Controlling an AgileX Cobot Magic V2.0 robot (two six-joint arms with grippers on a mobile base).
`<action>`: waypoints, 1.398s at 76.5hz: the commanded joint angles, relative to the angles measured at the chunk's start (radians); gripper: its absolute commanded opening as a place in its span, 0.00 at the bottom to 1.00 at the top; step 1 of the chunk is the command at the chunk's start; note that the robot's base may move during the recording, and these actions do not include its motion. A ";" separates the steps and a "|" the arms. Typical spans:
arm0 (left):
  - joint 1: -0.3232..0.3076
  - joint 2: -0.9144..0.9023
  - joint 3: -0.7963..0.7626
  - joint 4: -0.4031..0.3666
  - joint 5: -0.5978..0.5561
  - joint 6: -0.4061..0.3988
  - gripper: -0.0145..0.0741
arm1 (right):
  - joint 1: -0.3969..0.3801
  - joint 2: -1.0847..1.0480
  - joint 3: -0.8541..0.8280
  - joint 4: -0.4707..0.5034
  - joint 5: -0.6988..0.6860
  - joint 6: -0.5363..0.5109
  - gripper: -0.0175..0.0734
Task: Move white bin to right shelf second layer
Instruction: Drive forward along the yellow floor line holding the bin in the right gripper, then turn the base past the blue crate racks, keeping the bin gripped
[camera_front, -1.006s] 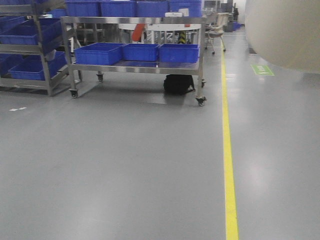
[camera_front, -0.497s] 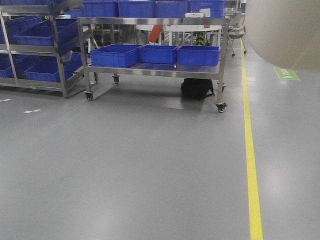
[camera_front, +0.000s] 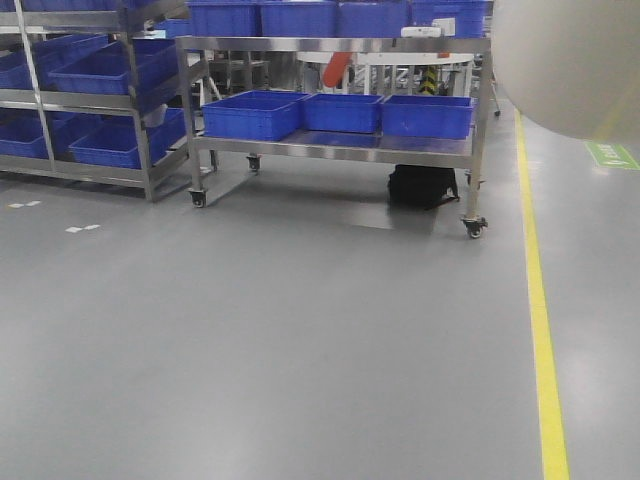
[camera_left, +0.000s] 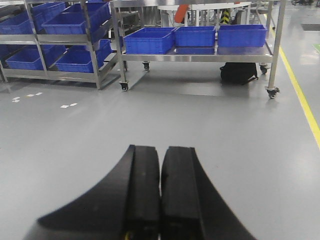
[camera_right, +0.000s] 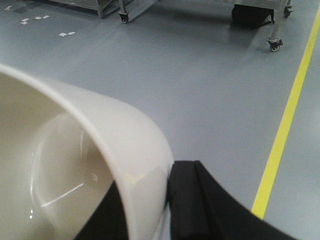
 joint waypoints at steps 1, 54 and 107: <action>-0.006 -0.014 0.037 0.000 -0.087 -0.005 0.26 | -0.004 -0.011 -0.033 -0.003 -0.099 -0.002 0.25; -0.006 -0.014 0.037 0.000 -0.087 -0.005 0.26 | -0.004 -0.011 -0.033 -0.003 -0.099 -0.002 0.25; -0.006 -0.014 0.037 0.000 -0.087 -0.005 0.26 | -0.004 -0.011 -0.033 -0.003 -0.099 -0.002 0.25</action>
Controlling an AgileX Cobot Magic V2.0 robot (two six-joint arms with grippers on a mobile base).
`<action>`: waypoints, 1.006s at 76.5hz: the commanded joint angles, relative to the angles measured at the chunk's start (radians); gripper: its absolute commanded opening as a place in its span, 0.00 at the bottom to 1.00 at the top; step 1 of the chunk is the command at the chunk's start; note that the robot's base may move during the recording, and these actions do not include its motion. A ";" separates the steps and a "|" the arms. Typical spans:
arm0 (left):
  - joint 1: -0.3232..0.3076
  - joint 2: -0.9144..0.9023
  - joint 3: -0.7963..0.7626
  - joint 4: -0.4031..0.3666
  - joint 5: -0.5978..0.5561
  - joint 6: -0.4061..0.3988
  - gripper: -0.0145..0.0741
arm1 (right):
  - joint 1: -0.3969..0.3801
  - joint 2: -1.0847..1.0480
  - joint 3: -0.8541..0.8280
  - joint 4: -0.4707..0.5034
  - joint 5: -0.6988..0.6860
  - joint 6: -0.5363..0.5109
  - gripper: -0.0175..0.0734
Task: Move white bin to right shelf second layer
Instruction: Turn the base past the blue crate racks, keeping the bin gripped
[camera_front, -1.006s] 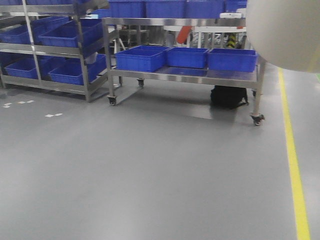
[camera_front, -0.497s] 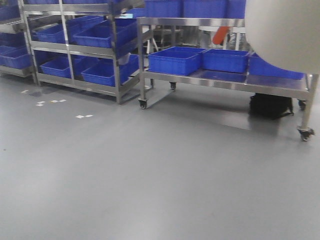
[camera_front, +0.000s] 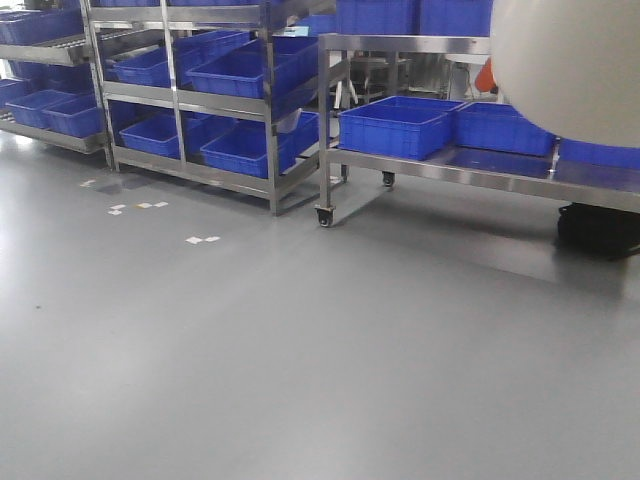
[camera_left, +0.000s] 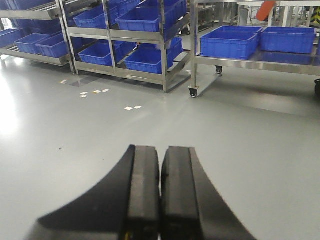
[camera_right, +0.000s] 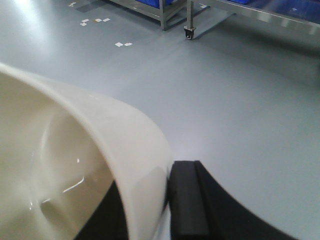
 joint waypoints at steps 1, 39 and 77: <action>-0.006 -0.014 0.037 0.000 -0.087 -0.005 0.26 | -0.004 -0.011 -0.033 -0.003 -0.099 -0.002 0.25; -0.006 -0.014 0.037 0.000 -0.087 -0.005 0.26 | -0.004 -0.011 -0.033 -0.003 -0.099 -0.002 0.25; -0.006 -0.014 0.037 0.000 -0.087 -0.005 0.26 | -0.004 -0.011 -0.033 -0.003 -0.099 -0.002 0.25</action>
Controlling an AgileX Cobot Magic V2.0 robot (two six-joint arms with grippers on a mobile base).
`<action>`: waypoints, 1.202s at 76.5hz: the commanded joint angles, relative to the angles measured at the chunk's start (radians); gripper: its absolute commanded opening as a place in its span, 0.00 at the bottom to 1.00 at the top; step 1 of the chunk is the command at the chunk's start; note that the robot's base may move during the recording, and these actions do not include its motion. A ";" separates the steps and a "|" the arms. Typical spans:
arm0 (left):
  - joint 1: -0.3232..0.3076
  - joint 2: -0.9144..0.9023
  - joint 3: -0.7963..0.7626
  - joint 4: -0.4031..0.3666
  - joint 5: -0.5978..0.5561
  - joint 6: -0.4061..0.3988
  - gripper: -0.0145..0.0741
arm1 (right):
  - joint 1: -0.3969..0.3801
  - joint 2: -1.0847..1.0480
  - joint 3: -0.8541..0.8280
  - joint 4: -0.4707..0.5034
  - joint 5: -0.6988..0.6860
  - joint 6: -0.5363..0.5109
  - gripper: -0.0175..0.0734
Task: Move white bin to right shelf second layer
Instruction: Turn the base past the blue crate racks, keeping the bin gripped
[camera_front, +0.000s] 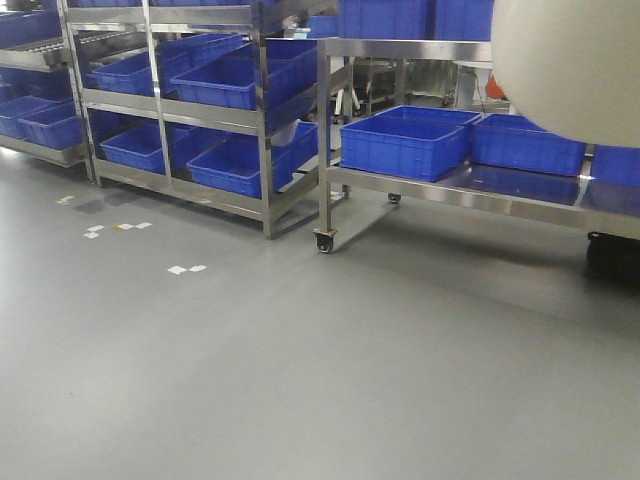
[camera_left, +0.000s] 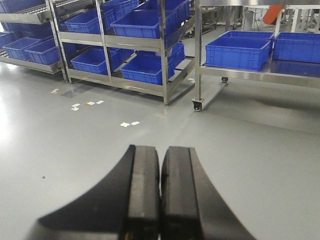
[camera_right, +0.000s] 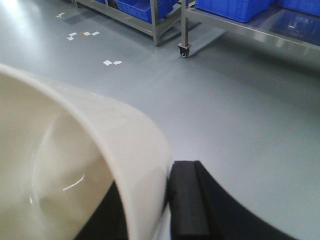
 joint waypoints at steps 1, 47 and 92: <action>-0.006 -0.014 0.037 0.000 -0.087 -0.005 0.26 | -0.004 -0.011 -0.033 -0.003 -0.099 -0.002 0.25; -0.006 -0.014 0.037 0.000 -0.087 -0.005 0.26 | -0.004 -0.011 -0.033 -0.003 -0.099 -0.002 0.25; -0.006 -0.014 0.037 0.000 -0.087 -0.005 0.26 | -0.004 -0.011 -0.033 -0.003 -0.099 -0.002 0.25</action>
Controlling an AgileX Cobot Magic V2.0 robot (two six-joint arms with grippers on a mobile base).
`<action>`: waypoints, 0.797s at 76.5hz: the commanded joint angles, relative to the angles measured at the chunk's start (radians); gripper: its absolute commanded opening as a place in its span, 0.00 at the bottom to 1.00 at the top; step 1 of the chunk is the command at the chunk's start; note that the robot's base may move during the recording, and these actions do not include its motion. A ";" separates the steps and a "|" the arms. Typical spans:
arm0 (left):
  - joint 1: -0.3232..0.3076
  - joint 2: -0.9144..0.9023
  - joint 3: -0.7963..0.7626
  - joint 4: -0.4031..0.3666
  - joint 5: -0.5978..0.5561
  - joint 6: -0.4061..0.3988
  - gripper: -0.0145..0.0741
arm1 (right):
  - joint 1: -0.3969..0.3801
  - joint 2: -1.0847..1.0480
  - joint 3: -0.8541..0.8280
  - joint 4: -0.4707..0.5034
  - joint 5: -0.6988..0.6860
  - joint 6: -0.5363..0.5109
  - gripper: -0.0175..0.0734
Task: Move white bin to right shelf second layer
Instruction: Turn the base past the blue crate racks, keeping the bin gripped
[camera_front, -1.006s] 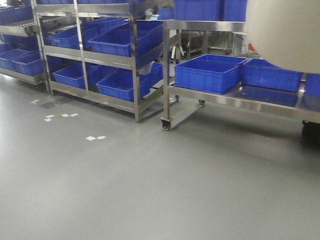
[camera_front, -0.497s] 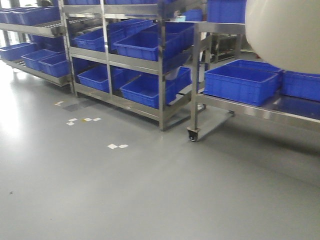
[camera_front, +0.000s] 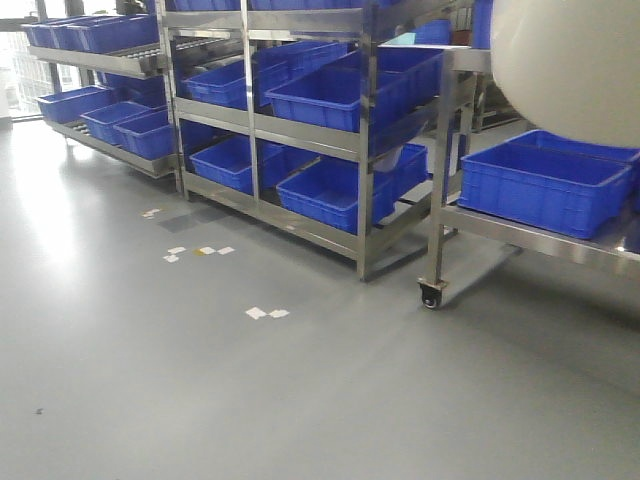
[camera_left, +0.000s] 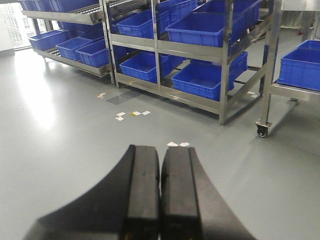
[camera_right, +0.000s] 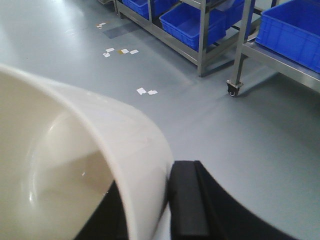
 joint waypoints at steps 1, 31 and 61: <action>-0.006 -0.014 0.037 0.000 -0.087 -0.005 0.26 | -0.004 -0.011 -0.033 -0.003 -0.099 -0.002 0.25; -0.006 -0.014 0.037 0.000 -0.087 -0.005 0.26 | -0.004 -0.011 -0.033 -0.003 -0.099 -0.002 0.25; -0.006 -0.014 0.037 0.000 -0.087 -0.005 0.26 | -0.004 -0.011 -0.033 -0.003 -0.099 -0.002 0.25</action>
